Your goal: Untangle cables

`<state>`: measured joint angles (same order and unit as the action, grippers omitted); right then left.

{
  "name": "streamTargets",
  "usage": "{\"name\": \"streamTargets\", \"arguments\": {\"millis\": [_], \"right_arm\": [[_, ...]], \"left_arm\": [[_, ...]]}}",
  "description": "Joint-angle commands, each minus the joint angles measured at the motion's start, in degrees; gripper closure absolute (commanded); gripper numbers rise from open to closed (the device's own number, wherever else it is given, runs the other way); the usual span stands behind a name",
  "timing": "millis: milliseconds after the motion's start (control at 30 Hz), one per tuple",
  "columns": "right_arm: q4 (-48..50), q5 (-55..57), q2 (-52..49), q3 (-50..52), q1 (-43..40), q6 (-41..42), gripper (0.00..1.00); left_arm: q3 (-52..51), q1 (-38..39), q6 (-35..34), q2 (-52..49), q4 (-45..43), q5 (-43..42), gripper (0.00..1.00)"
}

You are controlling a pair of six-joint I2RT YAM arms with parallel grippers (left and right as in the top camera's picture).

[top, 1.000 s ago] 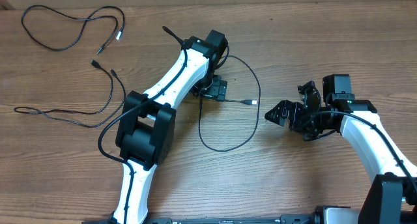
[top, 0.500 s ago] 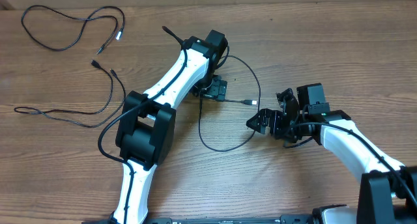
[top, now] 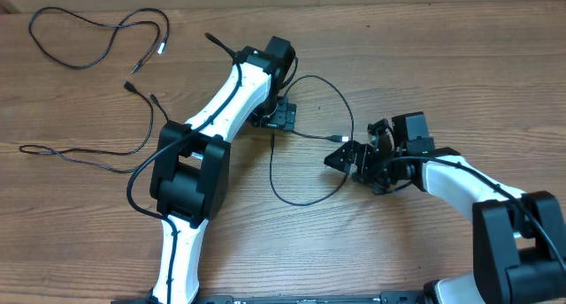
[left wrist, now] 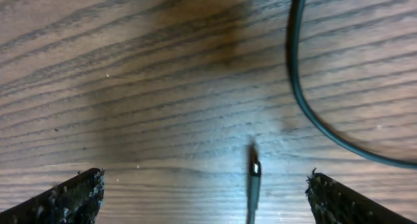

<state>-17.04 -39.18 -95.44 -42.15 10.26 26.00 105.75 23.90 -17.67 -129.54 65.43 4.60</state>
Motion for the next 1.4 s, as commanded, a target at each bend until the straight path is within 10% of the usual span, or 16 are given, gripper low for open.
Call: {"name": "streamTargets", "arguments": {"millis": [0, 933, 1200, 1367], "right_arm": [[1.7, 1.6, -3.7, 0.5, 2.3, 3.3, 0.0], [15.7, 9.2, -3.9, 0.5, 3.9, 9.8, 0.09], [18.7, 10.9, -4.6, 0.5, 3.9, 9.8, 0.2], [18.3, 10.6, -4.6, 0.5, 3.9, 9.8, 0.48]], "left_arm": [[-2.6, 0.0, -0.1, -0.5, -1.2, 2.0, 0.0], [-15.7, 0.0, -0.1, -0.5, -11.1, 1.5, 0.0], [-15.7, 0.0, -0.1, -0.5, -10.9, 1.5, 0.0], [-15.7, 0.0, -0.1, -0.5, -10.6, 1.5, 0.0]]}}
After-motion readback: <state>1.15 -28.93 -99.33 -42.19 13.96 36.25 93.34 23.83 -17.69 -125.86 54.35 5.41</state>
